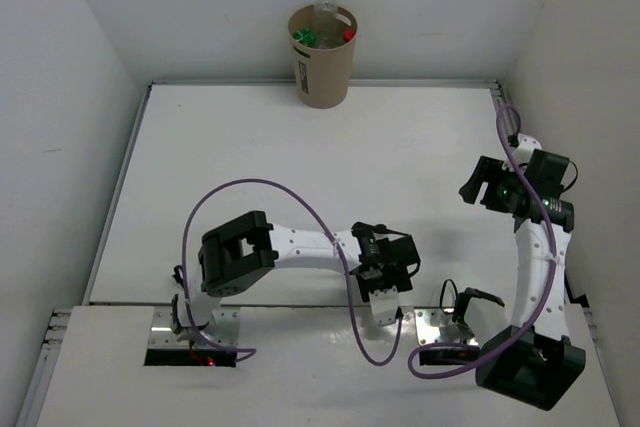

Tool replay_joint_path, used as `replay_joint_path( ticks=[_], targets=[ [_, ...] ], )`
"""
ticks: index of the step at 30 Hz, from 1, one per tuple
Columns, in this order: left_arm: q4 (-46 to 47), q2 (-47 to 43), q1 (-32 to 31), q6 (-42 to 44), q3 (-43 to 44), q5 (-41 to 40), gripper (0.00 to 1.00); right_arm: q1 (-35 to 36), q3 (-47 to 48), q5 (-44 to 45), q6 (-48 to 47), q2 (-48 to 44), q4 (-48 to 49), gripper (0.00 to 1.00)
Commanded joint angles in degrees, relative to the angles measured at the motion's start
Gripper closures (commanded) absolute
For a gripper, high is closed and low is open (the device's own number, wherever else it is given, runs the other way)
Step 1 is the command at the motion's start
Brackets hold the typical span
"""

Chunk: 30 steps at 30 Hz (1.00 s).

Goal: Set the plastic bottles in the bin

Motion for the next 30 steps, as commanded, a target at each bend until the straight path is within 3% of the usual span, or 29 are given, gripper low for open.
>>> replay_joint_path(
  ticks=[1, 7, 13, 16, 18, 22, 23, 25, 26, 27, 30],
  targets=[
    [-0.7, -7.5, 1.4, -0.1, -0.2, 1.6, 0.61, -0.2, 0.9, -1.8, -0.5, 0.0, 2.0, 0.28],
    [-0.7, -16.7, 3.5, -3.7, -1.9, 7.0, 0.74, -0.2, 1.9, -2.0, -1.1, 0.6, 1.8, 0.29],
    [-2.3, -25.3, 13.1, -23.1, 5.3, 19.7, 0.82, -0.7, 3.7, -3.0, -0.1, 1.7, 1.7, 0.29],
    [-2.3, -25.2, 22.2, -36.6, 13.8, 24.8, 0.82, -0.9, 4.1, -4.2, 0.9, 2.5, 2.2, 0.29],
    [-2.3, -22.7, 30.6, -46.4, 24.1, 28.6, 0.84, -0.9, 4.2, -5.5, 1.3, 3.2, 2.4, 0.29],
    [-0.6, -10.4, 46.2, -67.8, 47.9, 38.2, 0.82, -0.9, 5.5, -6.7, 2.0, 5.6, 2.7, 0.30],
    [1.0, -7.8, 49.0, -77.8, 51.7, 40.2, 0.82, -1.1, 6.0, -6.9, 2.0, 5.7, 2.6, 0.30],
    [12.7, -3.2, 56.2, -88.8, 55.6, 44.8, 0.80, -0.9, 6.9, -7.1, 1.7, 6.4, 2.4, 0.30],
    [18.6, -3.2, 58.2, -93.9, 54.3, 45.6, 0.80, -0.9, 7.4, -7.3, 1.7, 6.9, 2.2, 0.30],
    [31.8, -2.6, 60.1, -103.7, 52.6, 45.6, 0.78, -0.9, 7.6, -7.3, 1.6, 7.1, 1.8, 0.30],
    [48.3, 0.3, 65.7, -117.4, 50.5, 44.1, 0.78, -0.9, 8.3, -7.4, 1.0, 7.9, 1.3, 0.30]
  ],
)
